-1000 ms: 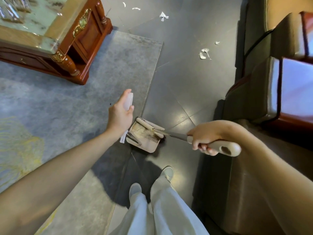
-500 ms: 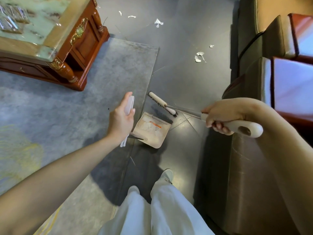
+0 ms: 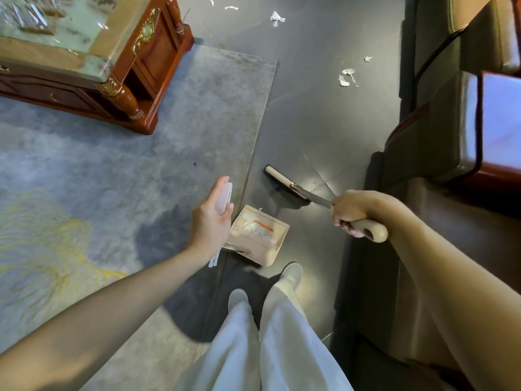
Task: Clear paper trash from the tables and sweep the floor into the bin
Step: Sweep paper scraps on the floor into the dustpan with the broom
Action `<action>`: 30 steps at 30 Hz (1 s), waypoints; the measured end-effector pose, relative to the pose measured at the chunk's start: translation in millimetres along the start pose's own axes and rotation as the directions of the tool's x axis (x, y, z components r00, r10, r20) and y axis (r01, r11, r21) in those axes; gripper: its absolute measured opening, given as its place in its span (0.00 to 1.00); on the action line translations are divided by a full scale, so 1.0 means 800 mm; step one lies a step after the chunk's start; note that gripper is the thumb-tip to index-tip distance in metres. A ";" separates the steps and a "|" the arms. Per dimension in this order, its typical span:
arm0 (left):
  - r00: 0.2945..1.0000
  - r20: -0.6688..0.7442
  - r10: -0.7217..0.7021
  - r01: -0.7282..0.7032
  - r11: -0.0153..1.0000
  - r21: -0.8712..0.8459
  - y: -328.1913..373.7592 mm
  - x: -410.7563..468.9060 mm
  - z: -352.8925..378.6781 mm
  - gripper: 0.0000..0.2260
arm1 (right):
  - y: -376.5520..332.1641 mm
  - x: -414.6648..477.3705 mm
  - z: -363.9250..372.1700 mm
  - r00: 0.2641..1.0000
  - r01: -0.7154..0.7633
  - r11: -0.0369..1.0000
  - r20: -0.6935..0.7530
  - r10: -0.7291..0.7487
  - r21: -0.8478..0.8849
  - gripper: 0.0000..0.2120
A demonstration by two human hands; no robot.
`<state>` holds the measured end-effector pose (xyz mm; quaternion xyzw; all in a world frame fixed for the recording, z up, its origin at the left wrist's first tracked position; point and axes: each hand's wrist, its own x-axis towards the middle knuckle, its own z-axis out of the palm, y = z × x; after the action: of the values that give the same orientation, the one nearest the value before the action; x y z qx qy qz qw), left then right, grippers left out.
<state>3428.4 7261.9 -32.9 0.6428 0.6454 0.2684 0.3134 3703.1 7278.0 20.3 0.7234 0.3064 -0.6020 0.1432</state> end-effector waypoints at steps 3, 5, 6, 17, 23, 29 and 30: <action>1.000 0.008 0.028 -0.028 1.000 0.000 0.000 0.004 0.003 0.22 | 0.002 -0.005 0.033 0.997 0.044 0.998 0.073 -0.041 -0.044 0.17; 0.999 0.012 0.052 -0.052 0.999 -0.008 0.006 0.015 0.005 0.22 | 0.003 -0.019 0.055 0.990 0.067 0.994 0.129 -0.055 -0.089 0.15; 0.998 0.016 0.068 -0.068 0.998 -0.010 0.010 0.023 0.007 0.22 | 0.003 -0.025 0.060 0.985 0.099 0.991 0.149 -0.084 -0.095 0.14; 0.988 0.073 0.133 -0.133 0.991 -0.002 0.088 0.130 0.046 0.23 | -0.007 -0.078 -0.095 0.982 -0.024 0.992 0.191 0.000 0.126 0.22; 0.990 -0.018 0.140 -0.140 0.990 -0.003 0.157 0.236 0.069 0.22 | -0.019 -0.084 -0.209 0.995 0.099 0.948 -0.021 -0.098 0.301 0.11; 0.988 -0.012 0.151 -0.151 0.984 -0.097 0.228 0.365 0.109 0.22 | -0.062 -0.050 -0.341 0.985 0.163 0.862 -0.127 -0.115 0.481 0.12; 0.987 -0.004 0.163 -0.163 0.981 -0.105 0.238 0.390 0.117 0.22 | -0.071 -0.040 -0.362 0.984 0.165 0.856 -0.143 -0.108 0.491 0.11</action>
<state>3631.9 7573.3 29.5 0.6767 0.5748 0.3255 0.3252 3892.0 7480.2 128.3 0.7443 0.1978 -0.6285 -0.1093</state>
